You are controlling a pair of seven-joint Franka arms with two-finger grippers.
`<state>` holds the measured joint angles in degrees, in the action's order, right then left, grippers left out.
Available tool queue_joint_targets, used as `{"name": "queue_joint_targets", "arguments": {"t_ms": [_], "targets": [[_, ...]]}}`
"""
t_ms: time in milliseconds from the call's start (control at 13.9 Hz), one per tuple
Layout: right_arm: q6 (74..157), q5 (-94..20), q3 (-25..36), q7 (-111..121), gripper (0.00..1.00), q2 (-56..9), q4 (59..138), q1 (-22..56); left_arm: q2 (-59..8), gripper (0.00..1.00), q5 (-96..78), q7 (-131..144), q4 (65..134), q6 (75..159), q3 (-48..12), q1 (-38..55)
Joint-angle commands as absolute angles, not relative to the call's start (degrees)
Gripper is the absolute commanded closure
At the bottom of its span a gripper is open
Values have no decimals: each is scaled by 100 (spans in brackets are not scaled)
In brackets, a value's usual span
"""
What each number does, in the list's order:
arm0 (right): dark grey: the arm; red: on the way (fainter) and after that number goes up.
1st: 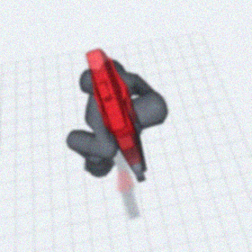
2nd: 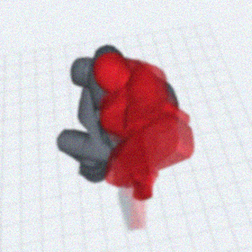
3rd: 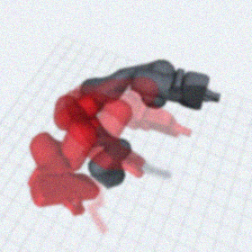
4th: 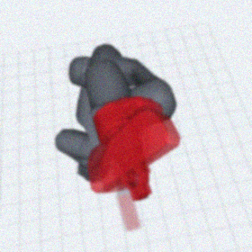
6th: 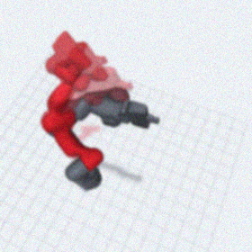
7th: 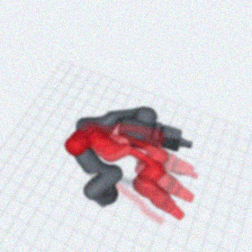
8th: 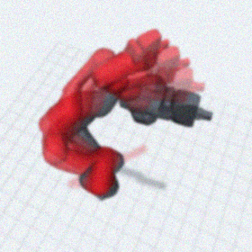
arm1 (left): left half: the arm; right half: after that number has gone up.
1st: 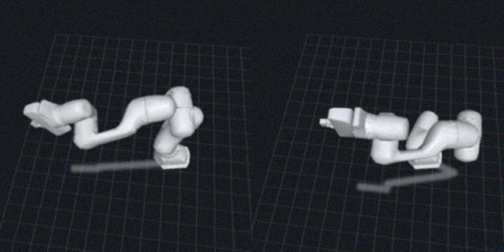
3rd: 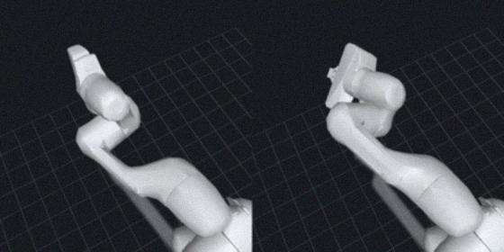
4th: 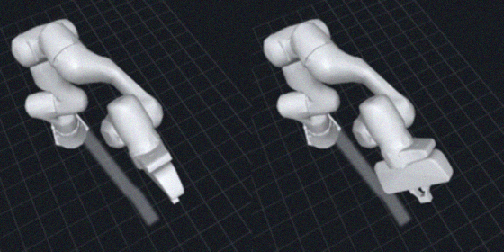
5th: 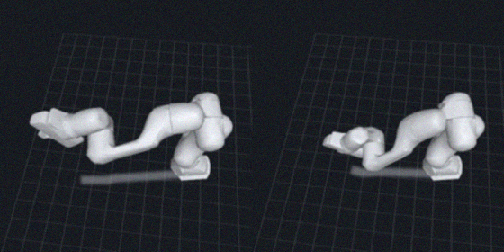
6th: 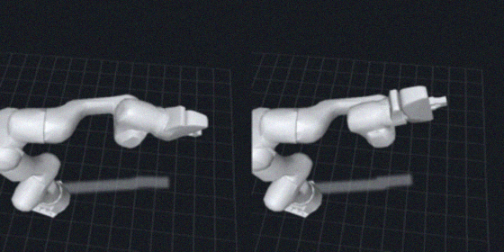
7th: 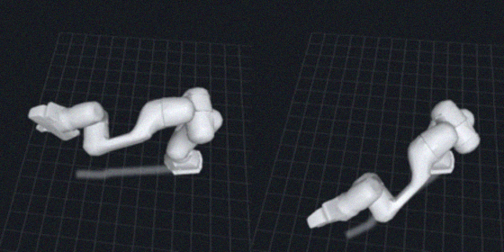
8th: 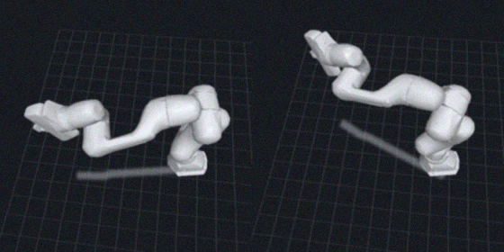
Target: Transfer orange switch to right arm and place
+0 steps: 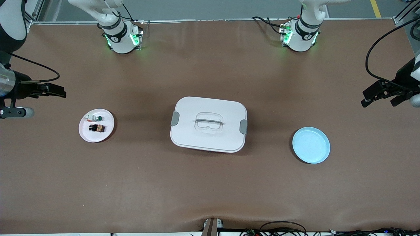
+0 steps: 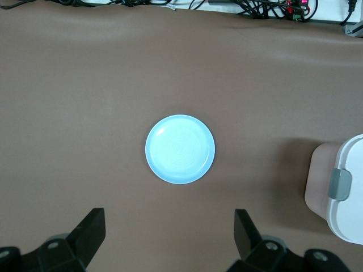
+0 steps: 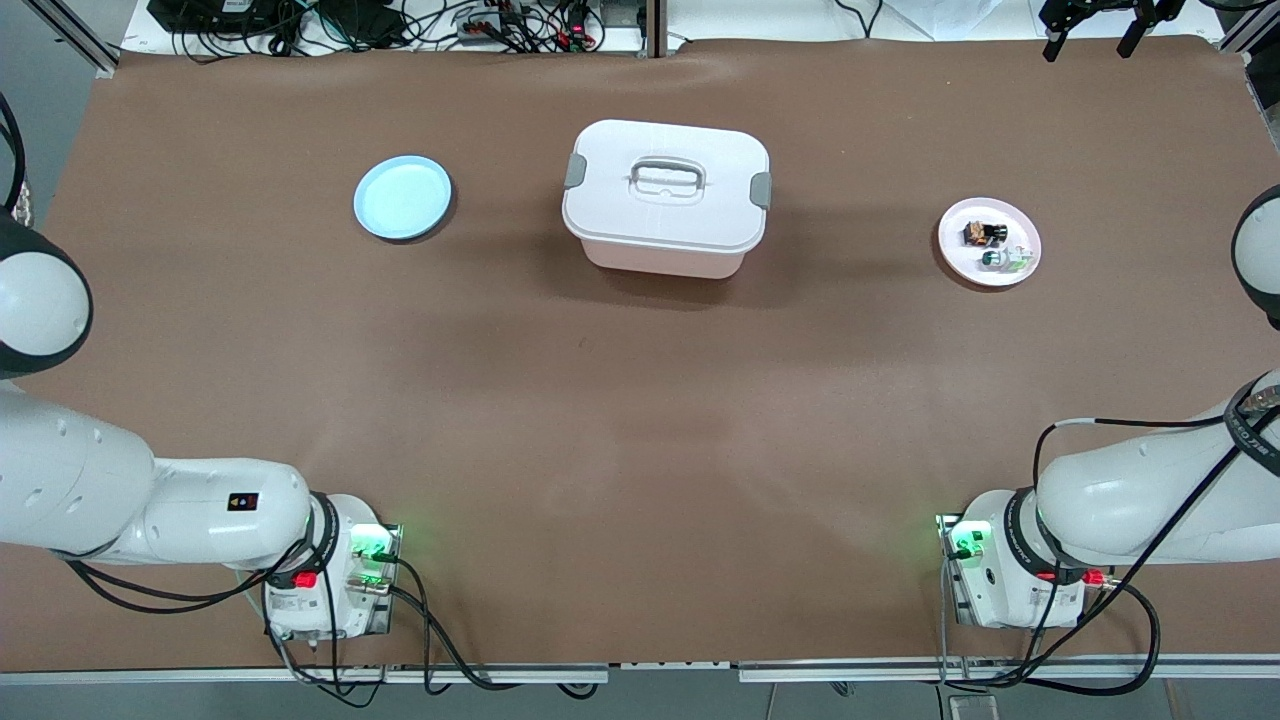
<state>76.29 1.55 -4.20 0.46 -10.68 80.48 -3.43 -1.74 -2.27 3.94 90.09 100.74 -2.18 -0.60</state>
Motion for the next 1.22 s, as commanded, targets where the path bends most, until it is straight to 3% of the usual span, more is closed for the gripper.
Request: {"name": "queue_joint_targets", "arguments": {"t_ms": [0,792,1152], "targets": [[7295,140,-448,-18,0,-1028,8024,-247,-184,0,-70,378,8903,9932,-220,-18],[7295,202,-439,-97,0,-1055,8148,35,-202,0,70,360,8859,9431,-246,26],[7216,36,-396,-246,0,-1002,8147,-184,-202,0,61,352,8859,9431,-255,26]]}}
